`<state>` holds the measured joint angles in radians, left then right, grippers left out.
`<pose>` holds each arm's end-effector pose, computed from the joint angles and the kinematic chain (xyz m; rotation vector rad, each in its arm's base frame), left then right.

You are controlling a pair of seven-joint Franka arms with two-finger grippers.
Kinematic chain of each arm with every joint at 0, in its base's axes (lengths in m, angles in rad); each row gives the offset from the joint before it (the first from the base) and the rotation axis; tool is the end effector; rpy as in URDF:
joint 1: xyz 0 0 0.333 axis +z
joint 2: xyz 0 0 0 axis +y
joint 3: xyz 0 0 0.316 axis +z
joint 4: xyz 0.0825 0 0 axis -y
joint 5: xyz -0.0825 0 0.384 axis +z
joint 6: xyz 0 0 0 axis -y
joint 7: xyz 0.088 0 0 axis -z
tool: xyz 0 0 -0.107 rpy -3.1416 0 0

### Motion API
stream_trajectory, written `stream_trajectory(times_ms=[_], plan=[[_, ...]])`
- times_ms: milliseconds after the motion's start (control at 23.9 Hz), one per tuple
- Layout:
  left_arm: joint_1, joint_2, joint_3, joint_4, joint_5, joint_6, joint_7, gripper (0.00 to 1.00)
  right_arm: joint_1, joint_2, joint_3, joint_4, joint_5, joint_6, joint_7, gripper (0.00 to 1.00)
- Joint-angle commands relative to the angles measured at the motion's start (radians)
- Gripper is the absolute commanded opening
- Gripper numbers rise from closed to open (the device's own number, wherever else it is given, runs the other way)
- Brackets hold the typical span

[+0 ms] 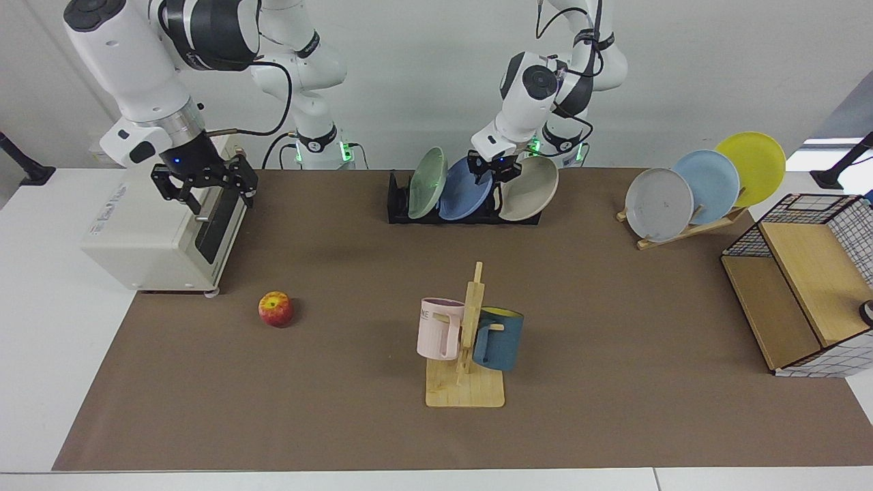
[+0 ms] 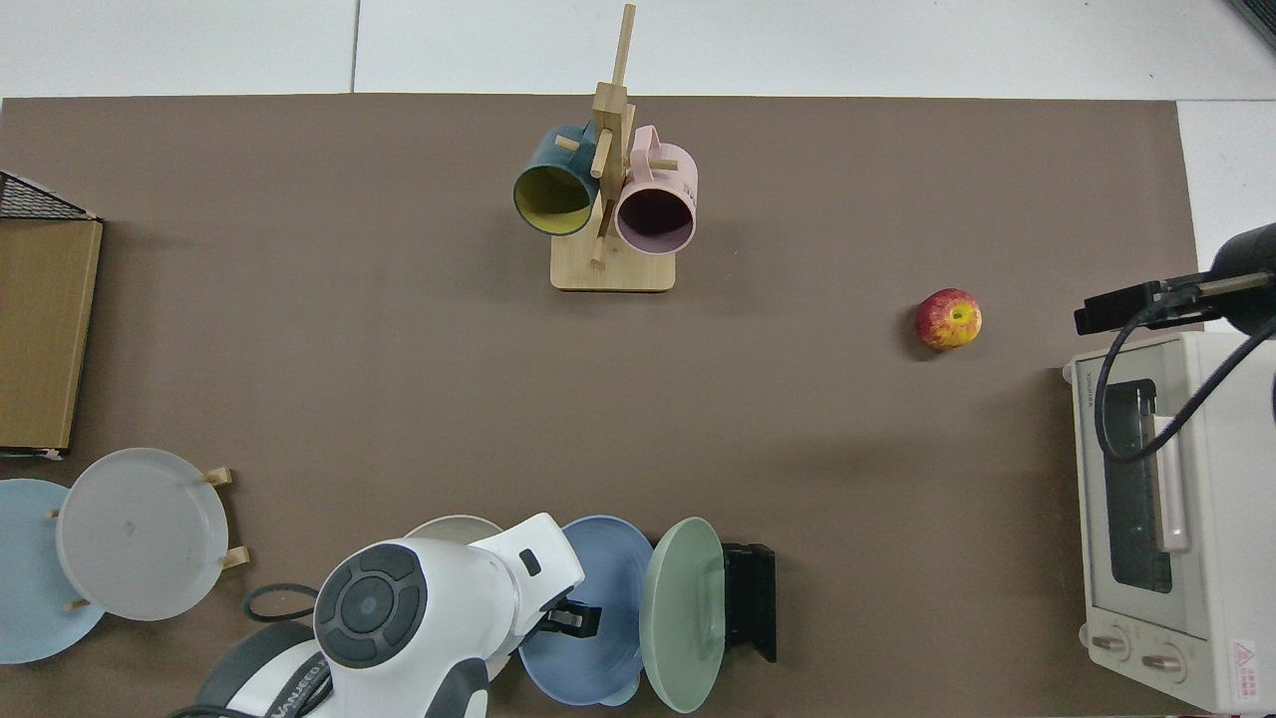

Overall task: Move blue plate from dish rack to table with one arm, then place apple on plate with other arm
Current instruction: 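Reach the left gripper down to the blue plate in the rack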

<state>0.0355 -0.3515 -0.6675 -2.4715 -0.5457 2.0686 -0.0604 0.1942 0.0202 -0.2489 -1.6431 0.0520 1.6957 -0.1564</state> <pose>0.3331 -0.2761 0.3855 2.9036 -0.3510 -0.2397 0.5696 -0.0249 0.5903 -3.0945 -0.1490 -0.0585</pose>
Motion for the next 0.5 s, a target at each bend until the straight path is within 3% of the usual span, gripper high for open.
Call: stream_trajectory(times_ms=[0,251,460], plan=[[0.009,-0.017,-0.006,-0.023,-0.023,0.018,0.011,0.25,0.001,-0.006,0.002,-0.012,-0.003,0.021,0.017,1.00],[0.012,-0.012,0.005,0.000,-0.011,-0.011,0.013,0.00,0.001,-0.006,0.002,-0.012,-0.003,0.021,0.017,1.00],[0.052,-0.009,0.041,0.069,0.024,-0.053,0.027,0.00,0.001,-0.006,0.002,-0.012,-0.003,0.021,0.017,1.00]])
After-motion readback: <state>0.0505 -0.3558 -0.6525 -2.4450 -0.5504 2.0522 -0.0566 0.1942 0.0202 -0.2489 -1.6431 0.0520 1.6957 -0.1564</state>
